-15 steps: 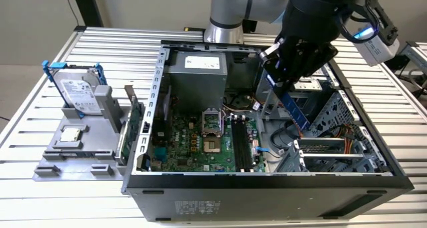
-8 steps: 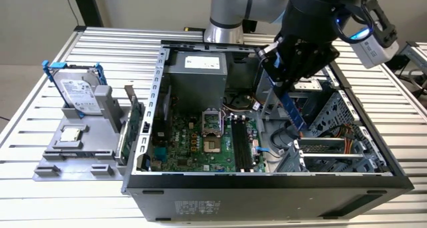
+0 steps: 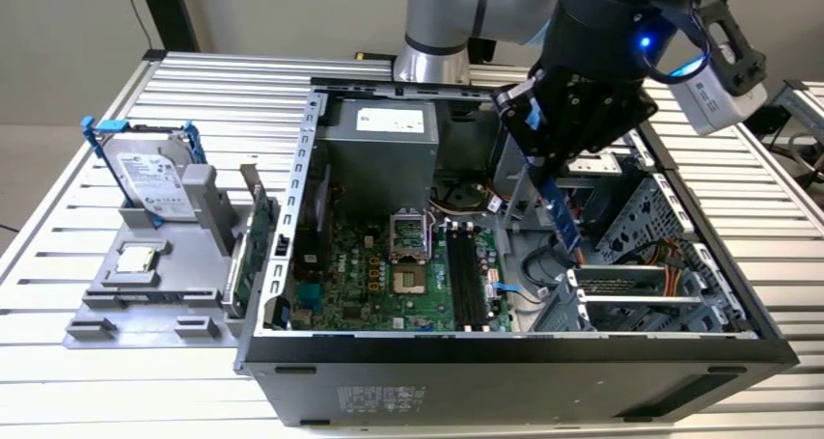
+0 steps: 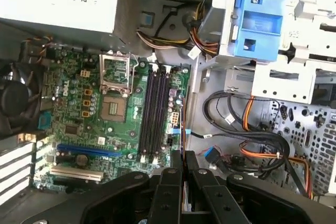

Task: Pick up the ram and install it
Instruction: 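Insert the ram into the slot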

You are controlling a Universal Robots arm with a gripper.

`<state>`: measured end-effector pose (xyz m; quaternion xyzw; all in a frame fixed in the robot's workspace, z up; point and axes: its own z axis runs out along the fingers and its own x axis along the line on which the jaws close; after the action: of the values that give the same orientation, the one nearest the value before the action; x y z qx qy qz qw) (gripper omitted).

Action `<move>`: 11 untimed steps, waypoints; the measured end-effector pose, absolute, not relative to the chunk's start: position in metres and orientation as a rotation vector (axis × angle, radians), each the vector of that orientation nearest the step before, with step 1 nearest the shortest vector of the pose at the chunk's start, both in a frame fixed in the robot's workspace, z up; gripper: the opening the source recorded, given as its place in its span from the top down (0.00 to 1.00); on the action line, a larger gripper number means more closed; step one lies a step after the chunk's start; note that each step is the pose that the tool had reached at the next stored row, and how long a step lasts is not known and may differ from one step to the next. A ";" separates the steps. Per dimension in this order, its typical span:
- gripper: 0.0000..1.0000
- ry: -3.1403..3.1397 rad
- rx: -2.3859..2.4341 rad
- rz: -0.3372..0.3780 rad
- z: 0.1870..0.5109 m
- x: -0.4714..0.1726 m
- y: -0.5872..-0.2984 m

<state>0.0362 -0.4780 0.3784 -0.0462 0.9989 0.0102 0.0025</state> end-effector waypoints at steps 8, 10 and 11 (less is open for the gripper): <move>1.00 3.135 -0.075 0.032 0.378 0.036 -0.478; 1.00 3.135 -0.068 0.032 0.378 0.036 -0.478; 1.00 3.135 -0.064 0.032 0.378 0.036 -0.477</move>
<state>0.0360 -0.4775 0.3784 -0.0205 0.9997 0.0101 0.0028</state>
